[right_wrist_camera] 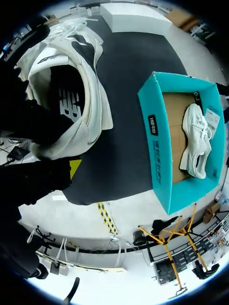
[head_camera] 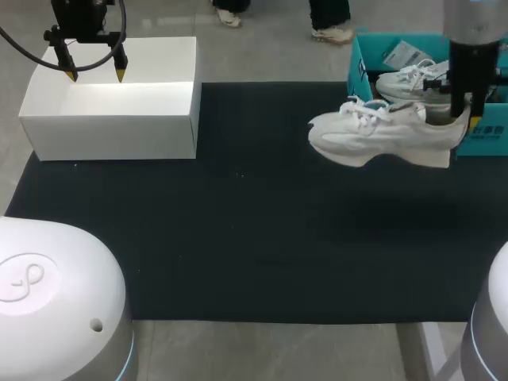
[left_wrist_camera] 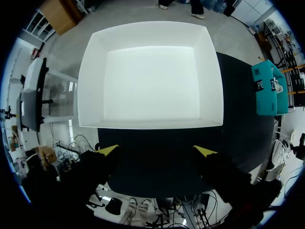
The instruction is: Take the shoe out of the shoebox, open the shoe tongue, remove and reinsert the insole, then place the shoe into the shoebox
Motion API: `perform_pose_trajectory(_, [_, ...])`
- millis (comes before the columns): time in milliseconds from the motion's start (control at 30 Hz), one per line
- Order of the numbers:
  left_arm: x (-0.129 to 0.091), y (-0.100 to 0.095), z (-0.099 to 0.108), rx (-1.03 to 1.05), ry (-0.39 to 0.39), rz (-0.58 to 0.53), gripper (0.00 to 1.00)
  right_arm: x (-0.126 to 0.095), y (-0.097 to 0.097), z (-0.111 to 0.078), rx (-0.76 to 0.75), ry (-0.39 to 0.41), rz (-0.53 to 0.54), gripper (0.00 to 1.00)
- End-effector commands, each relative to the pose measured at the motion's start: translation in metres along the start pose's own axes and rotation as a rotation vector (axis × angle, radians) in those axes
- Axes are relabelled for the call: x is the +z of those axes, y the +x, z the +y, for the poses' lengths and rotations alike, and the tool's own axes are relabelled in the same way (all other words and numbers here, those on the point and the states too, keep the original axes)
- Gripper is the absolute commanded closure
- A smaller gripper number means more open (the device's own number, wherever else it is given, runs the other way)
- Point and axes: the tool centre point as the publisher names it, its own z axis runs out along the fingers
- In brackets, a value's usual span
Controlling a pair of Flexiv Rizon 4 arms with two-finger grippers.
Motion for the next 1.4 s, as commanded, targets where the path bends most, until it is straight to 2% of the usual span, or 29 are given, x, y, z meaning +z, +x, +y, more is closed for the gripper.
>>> perform_pose_trajectory(33, [0.0,0.0,0.0,0.0,0.0,0.0,0.0,0.017,0.03,-0.03,-0.016,-0.037,-0.017,1.0])
perform_pose_trajectory(200, [0.0,0.0,0.0,0.0,0.0,0.0,0.0,0.033,0.062,-0.053,-0.053,0.006,0.004,1.0])
perform_pose_trajectory(667, [0.0,0.0,0.0,0.0,0.0,0.0,0.0,0.057,0.123,-0.079,-0.063,0.046,-0.024,1.0])
perform_pose_trajectory(1000, [0.0,0.0,0.0,0.0,0.0,0.0,0.0,0.063,0.147,-0.088,-0.044,0.056,-0.034,1.0])
perform_pose_trajectory(1233, [0.0,0.0,0.0,0.0,0.0,0.0,0.0,0.059,0.156,-0.098,-0.073,0.043,-0.048,1.0])
perform_pose_trajectory(1400, [0.0,0.0,0.0,0.0,0.0,0.0,0.0,0.065,0.162,-0.101,-0.058,0.042,-0.044,1.0])
